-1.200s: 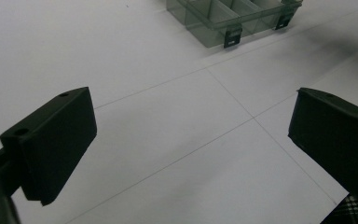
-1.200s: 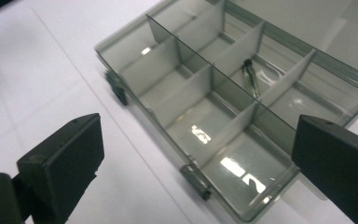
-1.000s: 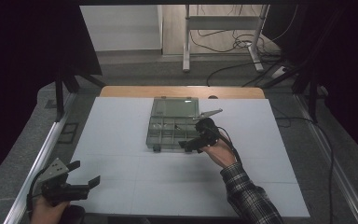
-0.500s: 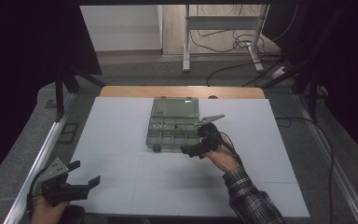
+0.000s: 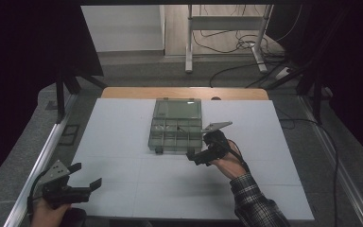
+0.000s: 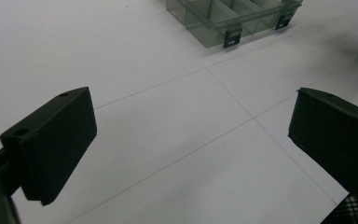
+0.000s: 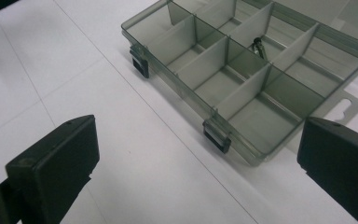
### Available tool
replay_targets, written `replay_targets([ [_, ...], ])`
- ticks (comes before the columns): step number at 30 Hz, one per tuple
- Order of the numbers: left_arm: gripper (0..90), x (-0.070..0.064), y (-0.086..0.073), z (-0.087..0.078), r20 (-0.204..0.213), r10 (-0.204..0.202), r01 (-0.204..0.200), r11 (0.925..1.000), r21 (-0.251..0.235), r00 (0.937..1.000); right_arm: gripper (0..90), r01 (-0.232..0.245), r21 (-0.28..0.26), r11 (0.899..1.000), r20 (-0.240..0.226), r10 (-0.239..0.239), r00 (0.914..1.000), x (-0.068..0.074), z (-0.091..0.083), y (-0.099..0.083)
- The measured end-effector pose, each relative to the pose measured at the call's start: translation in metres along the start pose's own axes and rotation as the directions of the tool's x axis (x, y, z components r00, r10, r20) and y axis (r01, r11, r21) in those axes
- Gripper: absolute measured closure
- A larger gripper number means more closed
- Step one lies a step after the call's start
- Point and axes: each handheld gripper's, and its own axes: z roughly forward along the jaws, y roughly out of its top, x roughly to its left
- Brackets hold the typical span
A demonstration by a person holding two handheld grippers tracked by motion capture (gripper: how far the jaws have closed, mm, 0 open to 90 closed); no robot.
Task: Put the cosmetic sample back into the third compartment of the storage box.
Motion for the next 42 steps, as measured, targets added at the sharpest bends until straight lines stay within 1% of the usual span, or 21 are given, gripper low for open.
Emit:
replay_targets([
  [4, 1.3, 0.0, 0.0, 0.0, 0.0, -0.001, 0.001, 1.0, 0.0, 1.0, 0.0, 0.001, -0.002, 1.0, 0.007, -0.001, 1.0, 0.002, -0.004, -0.004],
  [11, 1.2, 0.0, 0.0, 0.0, 0.0, 0.0, 0.0, 1.0, 0.0, 1.0, 0.0, -0.006, -0.006, 1.0, -0.002, 0.006, 1.0, 0.003, -0.013, -0.009],
  [23, 1.2, 0.0, 0.0, 0.0, -0.001, 0.001, -0.001, 1.0, 0.0, 1.0, 0.0, -0.001, -0.022, 1.0, 0.043, 0.002, 0.9991, 0.001, -0.03, -0.019],
  [29, 1.2, 0.0, 0.0, 0.0, -0.001, 0.0, 0.0, 1.0, 0.0, 1.0, 0.0, -0.011, -0.026, 1.0, 0.046, 0.012, 0.9989, 0.001, -0.039, -0.024],
  [33, 1.2, 0.0, 0.0, 0.0, -0.001, 0.0, 0.0, 1.0, 0.0, 1.0, 0.0, -0.01, -0.025, 1.0, 0.062, 0.012, 0.998, 0.003, -0.044, -0.028],
  [40, 1.1, 0.001, 0.0, 0.0, -0.001, -0.009, 0.009, 1.0, -0.004, 1.0, 0.4, -0.017, -0.033, 0.999, 0.071, 0.019, 0.9973, 0.003, -0.055, -0.038],
  [42, 1.1, 0.001, 0.0, 0.0, -0.002, -0.009, 0.009, 1.0, -0.004, 1.0, 1.3, -0.022, -0.031, 0.999, 0.065, 0.024, 0.9976, 0.003, -0.057, -0.041],
])
